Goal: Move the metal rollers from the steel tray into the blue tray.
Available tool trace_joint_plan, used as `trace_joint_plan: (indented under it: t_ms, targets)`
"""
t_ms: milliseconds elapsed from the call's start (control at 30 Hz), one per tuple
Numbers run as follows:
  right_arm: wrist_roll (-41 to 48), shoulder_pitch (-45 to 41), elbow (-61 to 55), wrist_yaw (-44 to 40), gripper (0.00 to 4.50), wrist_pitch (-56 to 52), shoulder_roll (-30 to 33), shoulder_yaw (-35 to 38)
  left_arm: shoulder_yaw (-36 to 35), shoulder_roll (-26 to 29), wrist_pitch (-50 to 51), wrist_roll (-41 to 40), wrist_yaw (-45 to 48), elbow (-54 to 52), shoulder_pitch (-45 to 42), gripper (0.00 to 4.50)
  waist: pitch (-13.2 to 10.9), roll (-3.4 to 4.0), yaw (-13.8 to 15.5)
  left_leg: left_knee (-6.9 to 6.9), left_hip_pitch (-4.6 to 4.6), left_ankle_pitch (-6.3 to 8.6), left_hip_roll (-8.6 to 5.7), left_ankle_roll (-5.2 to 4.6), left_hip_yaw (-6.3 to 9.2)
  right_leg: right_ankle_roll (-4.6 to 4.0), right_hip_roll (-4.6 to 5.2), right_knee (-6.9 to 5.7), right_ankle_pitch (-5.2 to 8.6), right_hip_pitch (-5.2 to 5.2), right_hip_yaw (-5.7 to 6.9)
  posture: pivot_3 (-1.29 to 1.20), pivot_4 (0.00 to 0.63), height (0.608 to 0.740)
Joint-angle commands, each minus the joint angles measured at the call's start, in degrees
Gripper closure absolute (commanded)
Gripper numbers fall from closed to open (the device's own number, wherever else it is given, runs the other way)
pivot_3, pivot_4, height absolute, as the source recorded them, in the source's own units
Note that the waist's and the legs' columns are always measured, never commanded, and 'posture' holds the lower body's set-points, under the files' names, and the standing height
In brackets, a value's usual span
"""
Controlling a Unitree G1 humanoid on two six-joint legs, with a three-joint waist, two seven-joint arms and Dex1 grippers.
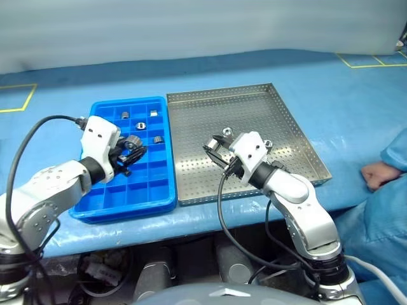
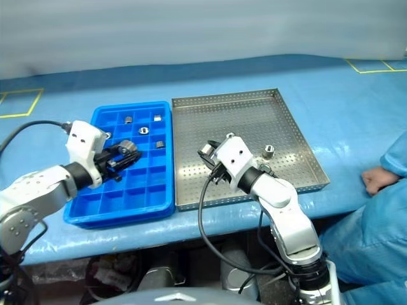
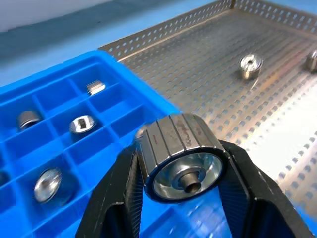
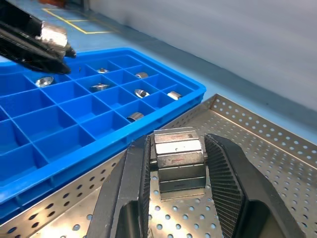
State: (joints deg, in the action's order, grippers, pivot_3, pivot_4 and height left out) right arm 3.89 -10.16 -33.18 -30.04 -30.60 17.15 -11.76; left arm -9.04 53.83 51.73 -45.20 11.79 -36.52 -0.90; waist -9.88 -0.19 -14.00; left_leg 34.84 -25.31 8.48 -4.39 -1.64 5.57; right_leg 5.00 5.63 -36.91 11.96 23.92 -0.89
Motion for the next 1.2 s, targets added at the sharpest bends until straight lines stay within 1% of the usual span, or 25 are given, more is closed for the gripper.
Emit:
trace_joint_plan:
  t_ms: [33, 133, 200, 233, 300, 467, 600, 667, 700, 733, 767, 867, 933, 1067, 1133, 1200]
  targets:
    - [0.6, -2.0, 0.2, 1.1, 3.2, 0.3, -0.2, 0.7, -3.7, 0.0, 1.9, 1.7, 0.6, -4.0, 5.3, 2.66, 0.0, 0.03, 0.9, -0.08, 0.03, 0.0, 0.0, 0.01, -0.01, -0.02, 0.0, 0.0, 0.01, 0.01, -0.01, -0.18, 0.15, 0.74]
    - [1.2, -2.8, 1.0, 1.0, 3.2, -0.1, -0.2, 0.5, -7.4, -2.4, 4.1, 0.4, 0.7, -6.7, 12.0, 2.66, 0.0, 0.01, 2.6, -0.3, -0.04, -0.02, 0.03, 0.12, 0.03, -0.19, 0.03, -0.04, 0.06, 0.3, -0.01, -0.15, 0.15, 0.74]
    - [1.5, -3.1, 1.3, 0.9, 3.2, -0.3, -0.1, 0.4, -9.4, -3.4, 5.0, 1.3, 0.6, -8.5, 16.1, 2.66, 0.0, 0.01, 4.1, -0.42, -0.19, -0.11, 0.1, 0.3, 0.06, -0.42, -0.05, -0.08, 0.03, 0.58, 0.03, -0.13, 0.15, 0.74]
    - [1.7, -3.2, 1.4, 0.9, 3.2, -0.4, 0.0, 0.3, -10.7, -4.1, 5.5, 1.5, 0.4, -9.0, 17.8, 2.66, 0.0, 0.01, 4.7, -0.5, -0.19, -0.12, 0.11, 0.32, 0.07, -0.62, -0.07, -0.08, -0.02, 0.6, 0.05, -0.12, 0.15, 0.74]
    - [2.1, -3.5, 1.7, 0.9, 3.2, -0.6, 0.1, 0.2, -12.6, -5.4, 5.9, 2.2, 0.3, -9.1, 20.4, 2.66, 0.0, 0.0, 6.3, -0.64, -0.19, -0.13, 0.12, 0.35, 0.07, -0.73, -0.12, -0.07, 0.01, 0.64, 0.1, -0.1, 0.15, 0.74]
    - [2.5, -4.2, 2.5, 0.7, 3.2, -0.7, 0.0, -0.6, -12.2, -7.0, 6.8, 4.2, 0.2, -8.3, 21.6, 2.66, 0.0, -0.01, 9.0, -0.65, -0.13, -0.09, 0.19, 0.42, 0.01, -0.81, -0.15, -0.05, 0.07, 0.56, 0.15, -0.08, 0.15, 0.74]
    - [2.6, -4.7, 2.6, 0.7, 3.2, -0.8, 0.1, -1.5, -11.9, -8.8, 7.2, 5.7, -0.6, -6.3, 19.5, 2.66, 0.0, -0.06, 9.8, -0.64, 0.06, -0.09, 0.26, 0.42, -0.22, -0.62, -0.12, -0.04, 0.18, 0.42, 0.16, -0.08, 0.15, 0.74]
    - [2.5, -4.7, 2.5, 0.8, 3.2, -0.7, 0.2, -2.0, -10.8, -9.6, 6.5, 7.1, -0.8, -5.5, 17.9, 1.93, 0.1, -0.1, 10.0, -0.64, 0.13, -0.09, 0.32, 0.42, -0.26, -0.62, -0.12, -0.05, 0.18, 0.37, 0.17, -0.09, 0.15, 0.74]
    - [2.4, -4.6, 2.3, 0.9, 3.2, -0.7, 0.2, -2.2, -10.5, -10.1, 6.6, 7.4, -1.2, -5.3, 17.0, 1.71, 0.1, -0.1, 10.1, -0.64, 0.15, -0.09, 0.36, 0.42, -0.29, -0.64, -0.12, -0.06, 0.17, 0.36, 0.17, -0.09, 0.15, 0.74]
    - [2.3, -4.6, 2.3, 1.1, 3.2, -0.7, 0.2, -2.3, -10.4, -10.6, 6.9, 7.8, -1.5, -5.2, 16.3, 1.36, 0.1, -0.1, 10.1, -0.64, 0.18, -0.09, 0.4, 0.42, -0.33, -0.65, -0.12, -0.05, 0.16, 0.34, 0.17, -0.09, 0.15, 0.74]
    - [2.6, -4.6, 2.0, 1.1, 3.2, -0.9, 0.0, -2.3, -10.7, -11.4, 7.7, 7.8, -2.1, -5.1, 15.4, 0.96, 0.1, -0.11, 10.1, -0.64, 0.18, -0.09, 0.43, 0.42, -0.36, -0.66, -0.13, -0.06, 0.16, 0.34, 0.18, -0.09, 0.15, 0.74]
    - [4.2, -4.7, 0.9, 0.3, 3.2, -1.6, -0.4, -3.0, -11.9, -13.3, 7.3, 7.1, -1.3, -5.2, 13.9, 0.02, 0.1, -0.13, 10.1, -0.64, 0.2, -0.09, 0.5, 0.43, -0.43, -0.69, -0.16, -0.07, 0.13, 0.36, 0.18, -0.1, 0.15, 0.74]
    - [5.2, -5.1, 0.7, -0.6, 3.2, -2.1, -0.7, -4.1, -14.6, -14.6, 5.2, 4.2, 2.0, -6.1, 13.6, 0.02, 0.1, -0.13, 10.0, -0.64, 0.23, -0.08, 0.61, 0.46, -0.49, -0.75, -0.24, -0.07, 0.09, 0.37, 0.19, -0.11, 0.15, 0.74]
    - [5.6, -7.6, 3.9, -1.5, 3.2, -2.4, -2.7, -7.4, -23.3, -18.8, -1.2, -3.3, 6.4, -6.9, 12.1, 0.02, 0.1, -0.16, 9.9, -0.6, 0.23, -0.01, 0.87, 0.58, -0.61, -0.88, -0.35, -0.03, 0.01, 0.41, 0.27, -0.1, 0.15, 0.74]
    - [5.1, -8.8, 6.2, -2.2, 3.2, -2.2, -3.3, -9.4, -25.9, -20.0, -2.6, -5.7, 6.5, -6.5, 11.6, 0.02, 0.1, -0.19, 9.9, -0.6, 0.32, -0.02, 1.01, 0.66, -0.65, -0.96, -0.37, -0.03, -0.04, 0.39, 0.35, -0.09, 0.15, 0.74]
    - [4.7, -10.0, 9.0, -2.5, 3.2, -1.8, -4.3, -11.1, -26.7, -20.1, -3.4, -6.2, 6.7, -6.7, 12.2, 0.02, 0.1, -0.2, 10.0, -0.61, 0.5, -0.01, 1.05, 0.68, -0.65, -0.97, -0.37, -0.03, -0.04, 0.21, 0.38, -0.08, 0.15, 0.74]
